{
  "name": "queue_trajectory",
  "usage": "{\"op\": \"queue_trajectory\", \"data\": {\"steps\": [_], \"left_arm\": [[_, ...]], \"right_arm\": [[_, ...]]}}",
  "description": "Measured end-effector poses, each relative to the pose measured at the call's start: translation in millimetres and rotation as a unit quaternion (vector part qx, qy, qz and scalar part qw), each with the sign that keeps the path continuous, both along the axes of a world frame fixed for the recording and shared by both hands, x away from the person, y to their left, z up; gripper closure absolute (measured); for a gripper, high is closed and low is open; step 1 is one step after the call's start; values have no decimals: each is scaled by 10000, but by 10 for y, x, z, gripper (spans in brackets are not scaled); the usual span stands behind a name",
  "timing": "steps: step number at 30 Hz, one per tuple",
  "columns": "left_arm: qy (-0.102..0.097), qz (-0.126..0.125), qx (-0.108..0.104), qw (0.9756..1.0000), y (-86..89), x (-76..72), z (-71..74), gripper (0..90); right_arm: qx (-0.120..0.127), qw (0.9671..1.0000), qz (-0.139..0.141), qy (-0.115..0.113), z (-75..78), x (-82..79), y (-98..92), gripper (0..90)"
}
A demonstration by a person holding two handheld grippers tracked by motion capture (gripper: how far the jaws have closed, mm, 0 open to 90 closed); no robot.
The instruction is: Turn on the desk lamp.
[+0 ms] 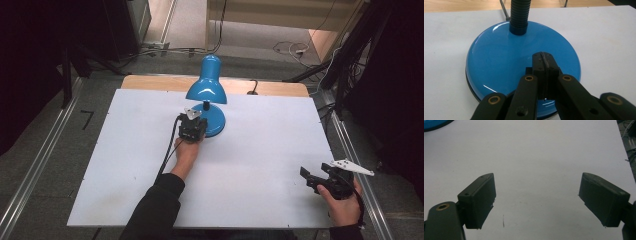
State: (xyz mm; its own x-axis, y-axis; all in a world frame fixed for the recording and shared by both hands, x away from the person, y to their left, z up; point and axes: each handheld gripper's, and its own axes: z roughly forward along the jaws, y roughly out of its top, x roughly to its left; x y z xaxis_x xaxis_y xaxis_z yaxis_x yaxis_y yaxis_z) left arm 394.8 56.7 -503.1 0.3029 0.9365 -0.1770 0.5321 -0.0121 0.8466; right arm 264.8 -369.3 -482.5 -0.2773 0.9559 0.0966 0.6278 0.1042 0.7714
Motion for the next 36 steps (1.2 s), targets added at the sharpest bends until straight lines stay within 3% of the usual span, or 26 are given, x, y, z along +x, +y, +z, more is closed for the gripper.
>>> {"op": "queue_trajectory", "data": {"steps": [36], "left_arm": [[-2, 71, -43, 10000, -4, -5, -11, 900]], "right_arm": [[-11, 10000, 1, 53, -11, 5, 9, 125]]}}
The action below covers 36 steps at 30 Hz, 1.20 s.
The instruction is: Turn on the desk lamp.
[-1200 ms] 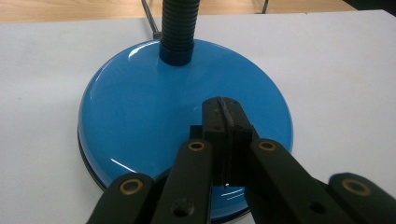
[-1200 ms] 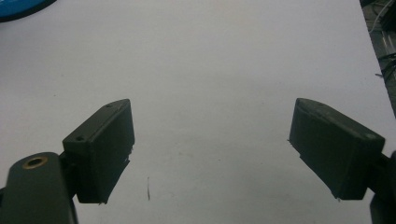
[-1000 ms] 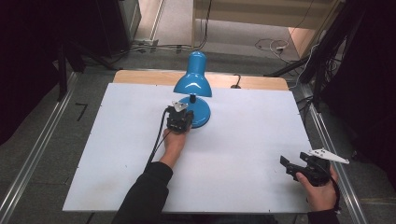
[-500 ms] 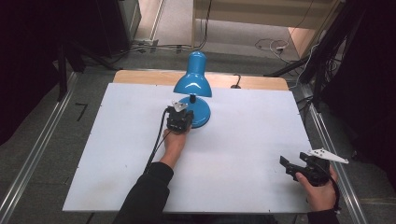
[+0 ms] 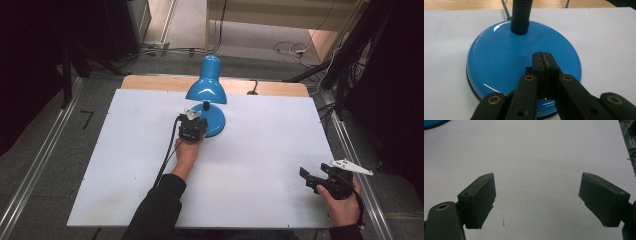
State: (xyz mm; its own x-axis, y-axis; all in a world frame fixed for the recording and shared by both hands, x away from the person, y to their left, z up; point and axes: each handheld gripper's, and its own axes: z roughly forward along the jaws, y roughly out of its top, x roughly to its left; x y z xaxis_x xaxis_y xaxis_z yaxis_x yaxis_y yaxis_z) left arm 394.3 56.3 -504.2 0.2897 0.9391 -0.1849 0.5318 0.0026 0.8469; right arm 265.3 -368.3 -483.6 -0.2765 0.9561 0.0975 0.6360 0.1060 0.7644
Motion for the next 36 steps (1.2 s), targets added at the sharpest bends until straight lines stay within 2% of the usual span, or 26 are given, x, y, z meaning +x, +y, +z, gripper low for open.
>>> {"op": "queue_trajectory", "data": {"steps": [25, 36], "left_arm": [[-65, 125, 80, 9999, -35, -17, -12, 900], [-109, 182, 184, 9996, -65, -42, -10, 900]], "right_arm": [[11, 10000, 3, 4, 3, -1, -5, 125], [27, 10000, 10, -12, 9, -1, -7, 125]]}}
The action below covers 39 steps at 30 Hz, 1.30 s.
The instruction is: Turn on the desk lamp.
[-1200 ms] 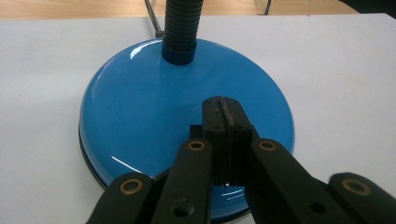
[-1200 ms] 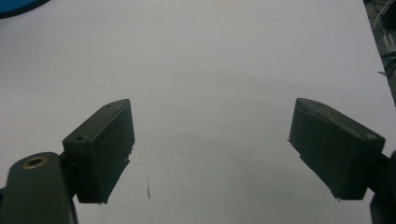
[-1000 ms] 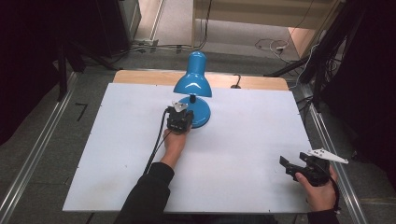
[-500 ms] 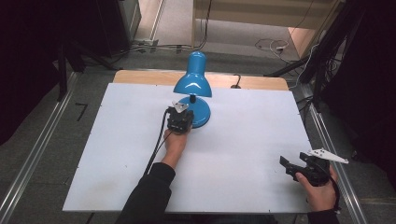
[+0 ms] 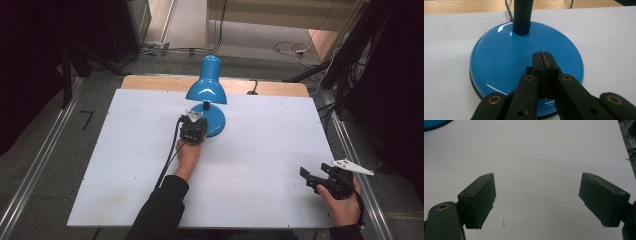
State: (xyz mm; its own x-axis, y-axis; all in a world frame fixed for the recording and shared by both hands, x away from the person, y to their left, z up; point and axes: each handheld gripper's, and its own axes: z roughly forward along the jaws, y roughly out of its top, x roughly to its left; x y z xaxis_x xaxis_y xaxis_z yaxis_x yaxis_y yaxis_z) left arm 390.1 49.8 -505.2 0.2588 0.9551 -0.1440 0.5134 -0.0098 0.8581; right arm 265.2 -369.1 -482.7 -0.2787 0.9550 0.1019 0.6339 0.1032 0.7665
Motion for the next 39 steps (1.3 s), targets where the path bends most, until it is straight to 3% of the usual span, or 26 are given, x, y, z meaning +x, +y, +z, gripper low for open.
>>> {"op": "queue_trajectory", "data": {"steps": [10, 12, 14, 17, 22, 26, 31, 39], "left_arm": [[15, 14, 8, 10000, -13, -22, 5, 900], [72, -80, -17, 9999, -32, -36, 3, 900], [46, -82, 92, 9999, -63, -52, 6, 900], [106, -82, -121, 9998, -33, -35, 4, 900], [157, -18, -262, 9995, 2, -32, 10, 900], [167, 6, -209, 9996, 24, -57, 17, 900], [123, 75, -302, 9994, 103, -115, 42, 897], [66, -9, -333, 9994, 245, -226, 156, 832]], "right_arm": [[9, 10000, -8, -20, 7, -1, -4, 125], [19, 10000, -10, -29, 9, -2, -4, 125], [16, 10000, -10, -27, 10, -1, -3, 125], [-5, 10000, 2, -39, 12, -5, 1, 125], [12, 10000, -20, -23, 6, 0, -15, 125], [21, 10000, -50, -42, 12, -5, -28, 125], [6, 10000, -50, -36, 11, -7, -19, 125], [-12, 10000, -44, -39, 14, -11, -16, 125]]}}
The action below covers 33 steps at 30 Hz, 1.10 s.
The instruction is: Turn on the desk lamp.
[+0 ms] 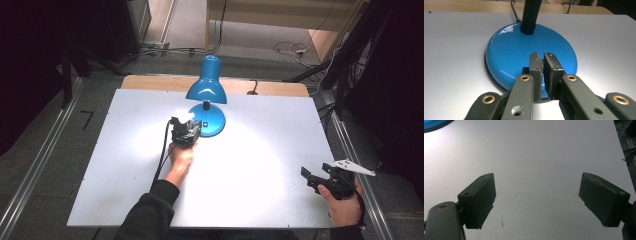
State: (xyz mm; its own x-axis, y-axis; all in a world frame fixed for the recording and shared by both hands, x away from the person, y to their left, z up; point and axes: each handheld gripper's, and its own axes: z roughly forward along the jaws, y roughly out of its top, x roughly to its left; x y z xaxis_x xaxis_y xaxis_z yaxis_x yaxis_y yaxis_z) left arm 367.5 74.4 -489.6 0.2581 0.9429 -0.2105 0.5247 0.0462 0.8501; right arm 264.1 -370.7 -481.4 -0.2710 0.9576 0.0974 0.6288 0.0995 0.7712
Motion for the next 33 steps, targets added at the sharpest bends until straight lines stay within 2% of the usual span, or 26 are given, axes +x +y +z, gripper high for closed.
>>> {"op": "queue_trajectory", "data": {"steps": [11, 17, 22, 23, 29, 33], "left_arm": [[-18, -69, 41, 10000, 272, -226, 41, 719], [-36, -31, -40, 10000, 458, -395, 32, 655], [-51, 11, -52, 10000, 549, -478, 44, 605], [-63, 16, -38, 10000, 562, -495, 46, 565], [-99, 14, 28, 9999, 639, -590, 54, 520], [-108, 109, 114, 9998, 708, -643, 47, 485]], "right_arm": [[-39, 10000, -35, 26, -4, -6, 10, 125], [-63, 10000, -55, 40, -14, -7, 8, 125], [-62, 10000, -41, 58, -16, -7, 15, 125], [-73, 10000, -10, 45, -16, -9, 19, 125], [-50, 9999, -56, 84, -21, -13, 12, 125], [-49, 9999, -48, 107, -29, -9, 10, 125]]}}
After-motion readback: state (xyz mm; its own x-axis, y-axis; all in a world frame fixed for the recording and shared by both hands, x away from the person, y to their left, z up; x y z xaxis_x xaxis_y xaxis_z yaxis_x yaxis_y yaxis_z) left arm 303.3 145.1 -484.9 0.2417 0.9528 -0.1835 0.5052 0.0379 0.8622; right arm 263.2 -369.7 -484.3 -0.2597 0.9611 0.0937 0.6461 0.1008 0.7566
